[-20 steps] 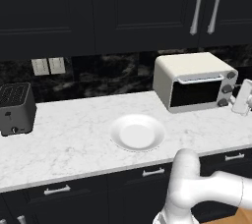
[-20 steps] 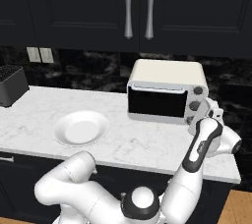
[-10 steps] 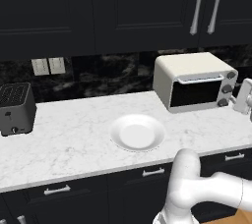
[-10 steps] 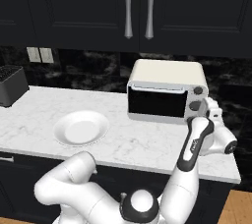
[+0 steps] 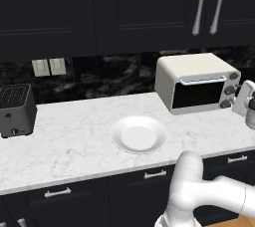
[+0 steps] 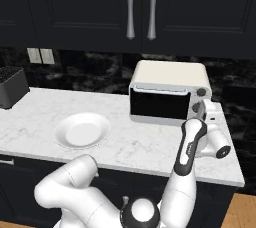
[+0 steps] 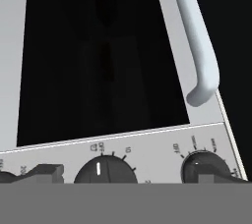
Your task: Pick up the kebab skewer and baguette bread, and place them inside the toaster oven. Close the toaster oven door and start by setting the timer.
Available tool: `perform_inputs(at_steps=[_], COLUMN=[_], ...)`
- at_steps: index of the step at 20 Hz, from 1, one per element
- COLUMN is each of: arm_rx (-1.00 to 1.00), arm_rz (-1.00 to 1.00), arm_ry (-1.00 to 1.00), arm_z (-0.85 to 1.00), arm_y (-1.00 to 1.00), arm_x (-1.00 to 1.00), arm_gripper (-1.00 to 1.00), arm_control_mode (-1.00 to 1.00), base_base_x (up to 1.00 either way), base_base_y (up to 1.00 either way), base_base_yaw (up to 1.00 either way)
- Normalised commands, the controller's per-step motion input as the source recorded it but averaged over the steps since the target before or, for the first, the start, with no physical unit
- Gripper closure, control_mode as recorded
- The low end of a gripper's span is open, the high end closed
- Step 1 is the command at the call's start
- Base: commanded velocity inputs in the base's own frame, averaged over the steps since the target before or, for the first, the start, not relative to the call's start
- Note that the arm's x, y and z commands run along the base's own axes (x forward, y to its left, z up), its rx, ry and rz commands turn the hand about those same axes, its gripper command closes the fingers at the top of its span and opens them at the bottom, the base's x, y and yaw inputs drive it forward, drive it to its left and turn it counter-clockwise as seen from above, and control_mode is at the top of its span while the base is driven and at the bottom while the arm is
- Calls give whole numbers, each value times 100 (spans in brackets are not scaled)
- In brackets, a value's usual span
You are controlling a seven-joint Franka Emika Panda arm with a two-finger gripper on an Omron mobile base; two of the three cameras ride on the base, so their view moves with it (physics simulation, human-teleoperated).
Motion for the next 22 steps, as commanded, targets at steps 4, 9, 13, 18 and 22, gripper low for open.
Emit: perform_inputs(at_steps=[4,9,13,18,22], arm_rx=[0,0,0,0,0], arm_rz=[-5,-4,-1,0,0], arm_ry=[0,0,0,0,0], arm_z=[0,0,-6,-9,-10], arm_y=[0,0,-7,-28,-33], arm_x=[12,27,15,1,0], arm_gripper=[-100,-100,-100,-100,-100], arm_control_mode=[-100,-100,-100,-100,-100], base_base_x=[0,0,0,0,0], base_base_y=[0,0,0,0,0], base_base_yaw=[0,0,0,0,0])
